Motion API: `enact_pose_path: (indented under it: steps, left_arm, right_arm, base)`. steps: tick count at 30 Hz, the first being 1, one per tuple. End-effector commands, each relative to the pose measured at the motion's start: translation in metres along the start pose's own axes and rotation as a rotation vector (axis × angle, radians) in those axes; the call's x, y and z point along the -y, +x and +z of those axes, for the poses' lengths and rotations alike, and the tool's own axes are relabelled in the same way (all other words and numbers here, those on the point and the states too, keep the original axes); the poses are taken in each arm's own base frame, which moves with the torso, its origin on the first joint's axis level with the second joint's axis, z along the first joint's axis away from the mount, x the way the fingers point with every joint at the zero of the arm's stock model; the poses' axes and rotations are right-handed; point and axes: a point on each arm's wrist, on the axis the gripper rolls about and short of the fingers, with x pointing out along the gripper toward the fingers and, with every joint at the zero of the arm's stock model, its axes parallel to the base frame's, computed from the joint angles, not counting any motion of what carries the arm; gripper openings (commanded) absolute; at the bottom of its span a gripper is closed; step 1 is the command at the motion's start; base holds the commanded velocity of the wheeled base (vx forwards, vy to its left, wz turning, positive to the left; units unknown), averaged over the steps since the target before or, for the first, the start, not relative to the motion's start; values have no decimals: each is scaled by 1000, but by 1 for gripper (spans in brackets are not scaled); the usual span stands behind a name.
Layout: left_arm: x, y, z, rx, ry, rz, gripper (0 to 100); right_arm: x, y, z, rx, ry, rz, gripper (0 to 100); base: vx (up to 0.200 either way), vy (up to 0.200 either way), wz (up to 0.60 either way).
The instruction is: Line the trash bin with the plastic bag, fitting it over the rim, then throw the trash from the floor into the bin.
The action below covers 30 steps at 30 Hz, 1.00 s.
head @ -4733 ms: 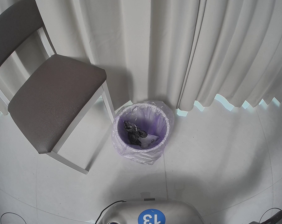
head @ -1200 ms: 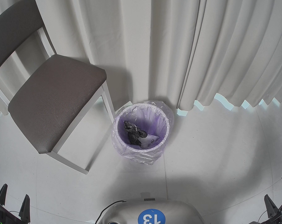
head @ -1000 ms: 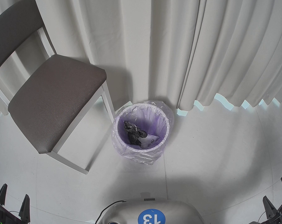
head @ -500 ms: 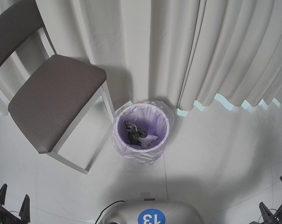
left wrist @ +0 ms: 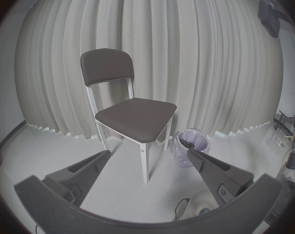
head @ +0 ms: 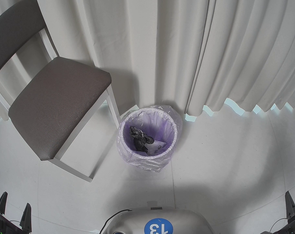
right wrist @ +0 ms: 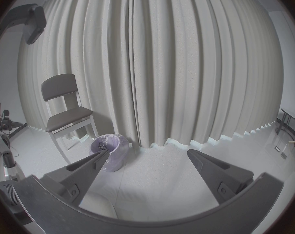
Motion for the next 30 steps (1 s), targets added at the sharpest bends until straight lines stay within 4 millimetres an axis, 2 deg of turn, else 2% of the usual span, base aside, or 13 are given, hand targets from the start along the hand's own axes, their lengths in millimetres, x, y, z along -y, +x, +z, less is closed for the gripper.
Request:
enact_pose_path:
  steps: [1, 9, 18, 21, 25, 30]
  left_arm:
    - [0, 0, -5, -3, -1, 0, 100]
    - [0, 0, -5, -3, -1, 0, 100]
    - [0, 0, -5, -3, 0, 0, 100]
    - [0, 0, -5, -3, 0, 0, 100]
    - [0, 0, -5, -2, 0, 0, 100]
    - [0, 0, -5, -2, 0, 0, 100]
  right_arm:
    - [0, 0, -5, -5, 2, 0, 100]
    - [-1, 0, -5, -4, -64, 33, 100]
    - [-2, 0, -8, -40, -32, 114, 100]
    - [-2, 0, -8, -44, -44, 82, 100]
    - [1, 0, -14, -97, -53, -61, 100]
    - [1, 0, -14, -93, -10, -54, 100]
  base:
    - [0, 0, 0]
    - [0, 0, 0]
    - [0, 0, 0]
    - [0, 0, 0]
    - [0, 0, 0]
    - [0, 0, 0]
